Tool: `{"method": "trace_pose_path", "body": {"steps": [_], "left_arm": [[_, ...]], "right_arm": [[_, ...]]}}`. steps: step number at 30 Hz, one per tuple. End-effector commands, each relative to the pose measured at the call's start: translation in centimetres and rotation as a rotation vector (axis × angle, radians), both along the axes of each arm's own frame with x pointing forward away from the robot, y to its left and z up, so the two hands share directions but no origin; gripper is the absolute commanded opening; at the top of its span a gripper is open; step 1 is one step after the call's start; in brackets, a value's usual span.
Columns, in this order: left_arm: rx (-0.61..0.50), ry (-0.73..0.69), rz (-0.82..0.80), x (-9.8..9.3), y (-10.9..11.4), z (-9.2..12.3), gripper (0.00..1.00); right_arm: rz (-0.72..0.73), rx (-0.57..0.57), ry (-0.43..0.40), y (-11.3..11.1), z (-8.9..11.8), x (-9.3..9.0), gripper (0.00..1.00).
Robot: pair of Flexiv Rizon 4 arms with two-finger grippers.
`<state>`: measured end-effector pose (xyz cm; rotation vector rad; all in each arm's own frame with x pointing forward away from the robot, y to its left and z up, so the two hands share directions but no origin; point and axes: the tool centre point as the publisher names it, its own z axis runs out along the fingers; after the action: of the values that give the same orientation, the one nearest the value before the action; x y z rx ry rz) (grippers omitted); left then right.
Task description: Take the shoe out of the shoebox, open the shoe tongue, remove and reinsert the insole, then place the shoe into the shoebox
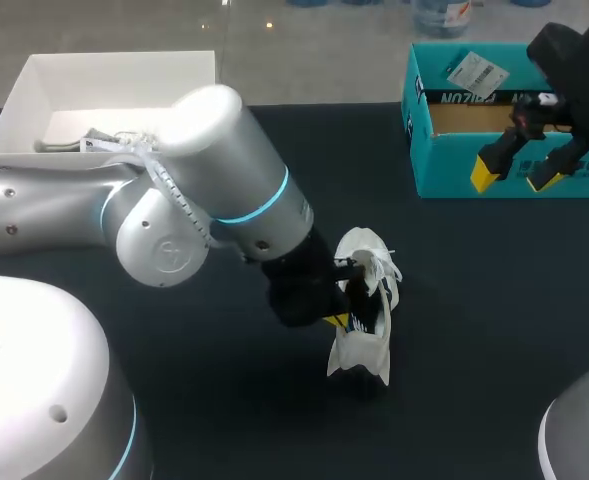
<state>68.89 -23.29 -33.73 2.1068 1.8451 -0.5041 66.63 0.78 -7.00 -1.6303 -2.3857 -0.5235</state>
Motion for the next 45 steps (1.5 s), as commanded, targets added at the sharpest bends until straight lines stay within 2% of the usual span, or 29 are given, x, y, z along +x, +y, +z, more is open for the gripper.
{"method": "trace_pose_path", "body": {"steps": [1,12,18,28,37,45], "left_arm": [[0.016,-0.005,-0.005,0.3,-0.7,-0.9,0.0],[0.032,-0.036,0.0,1.0,-0.9,-1.1,0.0],[0.03,-0.051,-0.02,0.9,-1.3,-0.6,0.0],[0.055,-0.055,-0.033,0.4,-1.0,-1.8,0.0],[0.038,-0.098,-0.062,0.7,-2.2,0.0,0.0],[0.1,-0.116,-0.087,0.2,-3.4,-1.6,0.0]], "right_arm": [[0.0,-0.003,0.004,0.1,0.0,0.2,1.0],[0.0,-0.003,0.004,0.1,0.0,0.2,1.0],[0.0,-0.003,0.004,0.1,0.0,0.2,1.0],[0.0,-0.003,0.004,0.1,0.0,0.2,1.0],[0.0,-0.003,0.004,0.1,0.0,0.2,1.0],[0.0,-0.003,0.004,0.1,0.0,0.2,1.0]]}}
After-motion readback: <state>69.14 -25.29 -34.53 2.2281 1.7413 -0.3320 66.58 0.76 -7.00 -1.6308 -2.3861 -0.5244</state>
